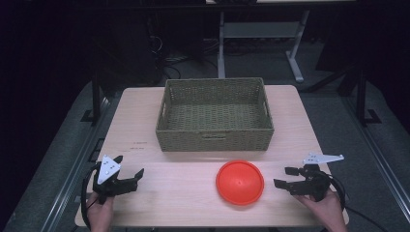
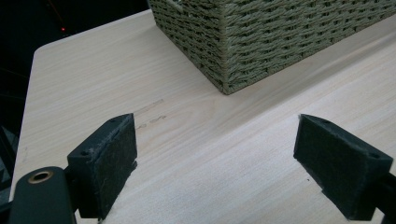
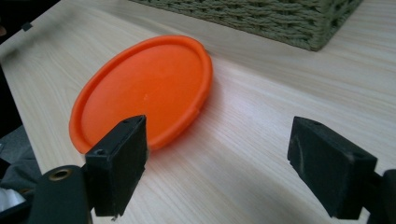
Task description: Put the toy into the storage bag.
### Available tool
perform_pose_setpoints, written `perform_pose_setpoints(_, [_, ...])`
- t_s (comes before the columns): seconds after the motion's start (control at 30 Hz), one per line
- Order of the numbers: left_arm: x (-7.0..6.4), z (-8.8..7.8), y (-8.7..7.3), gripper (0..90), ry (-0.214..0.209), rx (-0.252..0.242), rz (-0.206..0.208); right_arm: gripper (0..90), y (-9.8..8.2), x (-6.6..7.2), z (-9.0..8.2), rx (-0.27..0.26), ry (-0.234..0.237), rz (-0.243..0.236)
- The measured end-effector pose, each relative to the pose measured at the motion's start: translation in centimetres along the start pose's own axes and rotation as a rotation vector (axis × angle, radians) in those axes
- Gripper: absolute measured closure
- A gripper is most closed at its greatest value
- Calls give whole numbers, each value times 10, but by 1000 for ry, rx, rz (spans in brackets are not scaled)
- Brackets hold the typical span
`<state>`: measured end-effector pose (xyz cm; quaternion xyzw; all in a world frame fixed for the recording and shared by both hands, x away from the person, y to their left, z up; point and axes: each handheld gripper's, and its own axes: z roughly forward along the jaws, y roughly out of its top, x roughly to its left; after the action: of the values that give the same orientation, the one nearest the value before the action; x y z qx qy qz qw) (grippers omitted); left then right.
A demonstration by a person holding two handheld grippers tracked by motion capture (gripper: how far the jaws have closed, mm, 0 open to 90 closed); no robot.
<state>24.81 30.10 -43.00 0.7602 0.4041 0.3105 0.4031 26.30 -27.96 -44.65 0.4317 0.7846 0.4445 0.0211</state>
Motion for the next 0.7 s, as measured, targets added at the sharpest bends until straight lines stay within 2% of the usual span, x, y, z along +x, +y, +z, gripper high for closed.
perform_pose_setpoints(0.2, [-1,1,1,128,-2,1,3,195,7,4,5,14,18,-5])
perform_pose_setpoints(0.7, [-1,1,1,128,-4,-1,8,197,32,15,24,59,50,-52])
